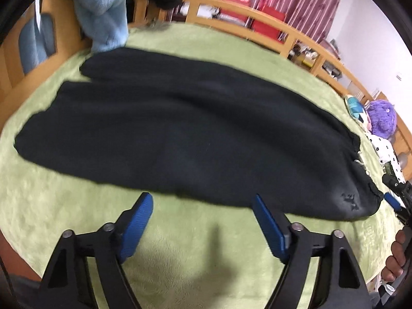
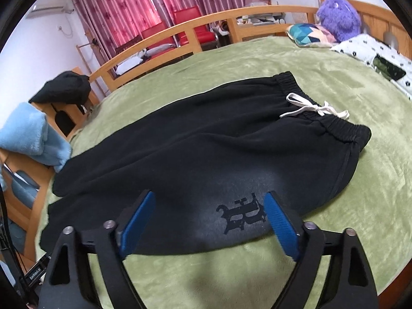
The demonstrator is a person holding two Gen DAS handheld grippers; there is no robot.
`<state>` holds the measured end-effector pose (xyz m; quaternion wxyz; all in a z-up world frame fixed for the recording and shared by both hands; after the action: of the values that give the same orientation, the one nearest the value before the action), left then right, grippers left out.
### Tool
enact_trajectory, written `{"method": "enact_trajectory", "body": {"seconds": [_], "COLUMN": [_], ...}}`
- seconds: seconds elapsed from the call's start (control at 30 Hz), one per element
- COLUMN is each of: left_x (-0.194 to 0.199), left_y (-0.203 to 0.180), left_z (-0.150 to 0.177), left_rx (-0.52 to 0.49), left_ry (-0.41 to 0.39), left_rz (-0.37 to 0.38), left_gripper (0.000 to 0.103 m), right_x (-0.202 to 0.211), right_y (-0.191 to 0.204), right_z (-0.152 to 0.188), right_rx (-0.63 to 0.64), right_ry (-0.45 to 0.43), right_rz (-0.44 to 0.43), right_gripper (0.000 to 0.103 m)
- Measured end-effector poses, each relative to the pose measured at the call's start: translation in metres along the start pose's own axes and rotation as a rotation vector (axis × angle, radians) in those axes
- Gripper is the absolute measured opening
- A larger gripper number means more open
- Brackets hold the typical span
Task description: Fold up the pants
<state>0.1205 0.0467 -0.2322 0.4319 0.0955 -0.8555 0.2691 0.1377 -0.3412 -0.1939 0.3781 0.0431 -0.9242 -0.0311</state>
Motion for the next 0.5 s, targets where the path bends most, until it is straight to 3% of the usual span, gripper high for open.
{"method": "enact_trajectory", "body": {"seconds": [0.17, 0.27, 0.33, 0.5], "left_x": [-0.015, -0.018, -0.013, -0.001], "left_y": [0.011, 0.012, 0.020, 0.043], "left_z": [0.001, 0.005, 0.009, -0.006], "left_rx": [0.080, 0.069, 0.071, 0.107], "left_ry": [0.034, 0.064, 0.055, 0.078], "left_rz": [0.002, 0.015, 0.016, 0.045], "left_gripper": [0.065, 0.060, 0.060, 0.058], "right_x": [-0.008, -0.009, -0.010, -0.017], "right_y": [0.017, 0.017, 0.017, 0.026], "right_z": [0.005, 0.011, 0.014, 0.019], "right_rx": [0.144, 0.242, 0.254, 0.225], "right_ry": [0.018, 0.034, 0.046, 0.054], "right_rz": [0.009, 0.084, 0.103, 0.057], "right_gripper": [0.074, 0.073, 0.073, 0.073]}}
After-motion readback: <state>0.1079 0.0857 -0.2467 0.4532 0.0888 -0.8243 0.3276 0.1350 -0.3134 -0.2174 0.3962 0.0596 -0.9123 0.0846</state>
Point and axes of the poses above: each gripper's, at about its wrist camera, not at the fingertips, and x roughly against the way its jaws point, y to its left, z to its underside, the point moved 9 cm from there along -x, roughly the way its jaws point, and after that the axes turned 15 degrees about x, right-handed, at the moved point
